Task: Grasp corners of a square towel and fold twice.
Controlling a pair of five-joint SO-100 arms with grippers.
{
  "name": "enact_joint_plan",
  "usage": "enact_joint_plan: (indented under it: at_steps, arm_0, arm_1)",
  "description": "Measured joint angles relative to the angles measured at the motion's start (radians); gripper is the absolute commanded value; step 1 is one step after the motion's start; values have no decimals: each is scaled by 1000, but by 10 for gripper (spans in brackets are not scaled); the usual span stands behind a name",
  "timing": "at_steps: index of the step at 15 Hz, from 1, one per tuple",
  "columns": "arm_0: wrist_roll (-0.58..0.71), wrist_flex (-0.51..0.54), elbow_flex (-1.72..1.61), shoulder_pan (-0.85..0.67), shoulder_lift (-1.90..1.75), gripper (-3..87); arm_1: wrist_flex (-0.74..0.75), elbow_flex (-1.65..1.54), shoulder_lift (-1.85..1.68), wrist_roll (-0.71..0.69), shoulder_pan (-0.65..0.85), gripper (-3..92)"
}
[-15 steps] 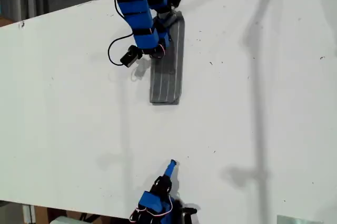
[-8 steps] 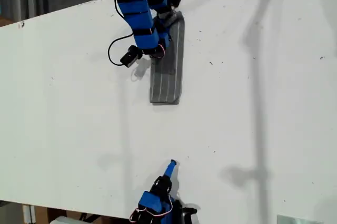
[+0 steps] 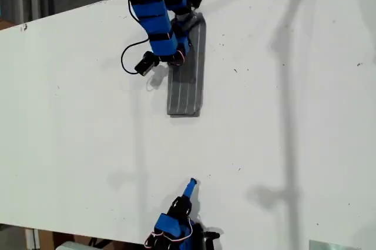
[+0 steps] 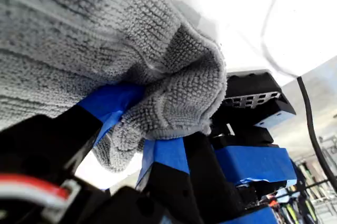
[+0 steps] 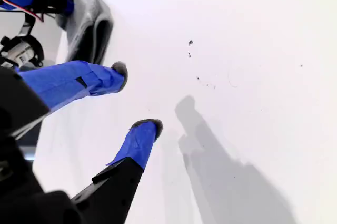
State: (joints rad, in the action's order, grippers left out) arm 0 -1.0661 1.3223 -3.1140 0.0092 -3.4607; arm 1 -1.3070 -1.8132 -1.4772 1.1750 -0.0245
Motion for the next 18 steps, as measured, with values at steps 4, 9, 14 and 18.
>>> enact_joint_plan:
  at_steps: [4, 9, 14, 18]
  arm_0:
    - [0, 0, 0, 0, 0, 172]
    - [0, 0, 0, 0, 0, 172]
    - [0, 0, 0, 0, 0, 172]
    - [0, 0, 0, 0, 0, 172]
  arm_1:
    - [0, 0, 0, 0, 0, -1]
    - [-2, 0, -12, -2, 0, 136]
    - [-18, 0, -11, -5, -3, 228]
    - [-18, 0, -12, -5, -5, 227]
